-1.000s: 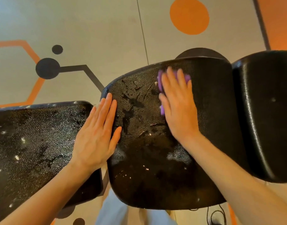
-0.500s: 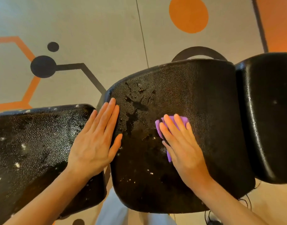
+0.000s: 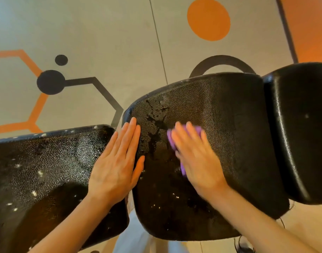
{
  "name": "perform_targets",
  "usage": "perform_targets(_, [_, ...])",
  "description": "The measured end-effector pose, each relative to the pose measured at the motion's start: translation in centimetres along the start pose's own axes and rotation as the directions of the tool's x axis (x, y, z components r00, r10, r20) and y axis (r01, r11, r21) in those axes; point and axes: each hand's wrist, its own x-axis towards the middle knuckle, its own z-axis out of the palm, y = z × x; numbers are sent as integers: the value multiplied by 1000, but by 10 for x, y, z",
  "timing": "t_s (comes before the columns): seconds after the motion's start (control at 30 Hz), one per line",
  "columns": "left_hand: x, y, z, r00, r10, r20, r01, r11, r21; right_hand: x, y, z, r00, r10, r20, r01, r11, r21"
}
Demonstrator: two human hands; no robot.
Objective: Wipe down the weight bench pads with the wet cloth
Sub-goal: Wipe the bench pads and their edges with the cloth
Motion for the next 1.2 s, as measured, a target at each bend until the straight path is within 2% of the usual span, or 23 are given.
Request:
perform_targets(0.07, [1,0,0,1000,5,-5,-5,1000,-3,72,7,-9,978,185,-99,-184,983,19])
perform_targets(0.13, [0,0,1,1000,-6,-9,6,1000,-11,109,6,-15,946,288,-148,-274,956,105])
perform_targets(0.2, [0,0,1,1000,-8,-9,8,1000,-17,81,-1,-5,967,214,-141,-206,976,68])
perform_targets(0.27, [1,0,1,1000,-5,-20,5,1000,-14,16,-11,7,996,55,-69,-55,998,-5])
perform_targets(0.37, [-1,0,1,1000,-9,-23,9,1000,-13,-26,-8,9,997,-76,21,76,997,16])
perform_targets(0.43, [0,0,1,1000,-7,-30,7,1000,-15,21,-1,3,999,-41,-31,41,999,9])
perform_targets(0.53, [0,1,2,999,-12,-34,12,1000,10,93,0,-11,987,94,-131,-96,995,-10])
perform_targets(0.6, [0,1,2,999,-17,-35,17,1000,24,74,0,-4,985,100,-141,-99,995,10])
perform_targets(0.73, [-1,1,1,999,-23,-35,24,1000,19,-52,-9,5,999,-40,26,40,999,1])
perform_targets(0.8, [0,1,0,999,-23,-39,24,999,27,-33,4,6,998,-62,-32,63,996,62])
perform_targets(0.9, [1,2,1,999,-15,-45,17,999,37,72,13,-10,967,208,-148,-201,978,63])
perform_targets(0.97, [0,2,1,999,-17,-42,19,999,43,104,5,-12,928,335,-162,-321,941,105])
perform_targets(1.0, [1,1,1,999,-15,-42,17,999,46,99,0,-9,950,279,-141,-269,960,81])
perform_targets(1.07, [1,1,0,999,-12,-43,14,999,42,64,2,-5,998,-22,-52,20,999,-35])
perform_targets(1.1, [0,1,0,999,-13,-42,14,999,32,49,15,-6,990,-139,-10,138,986,-98])
perform_targets(1.13, [-1,1,1,999,-12,-46,13,1000,23,45,31,-10,986,-167,-3,165,978,-125])
perform_targets(1.17, [-1,1,1,999,-6,-51,7,1000,18,48,43,-13,995,-88,-47,83,992,-99])
perform_targets(1.2, [0,1,2,998,1,-55,0,1000,18,56,47,-16,991,76,-114,-80,996,-31])
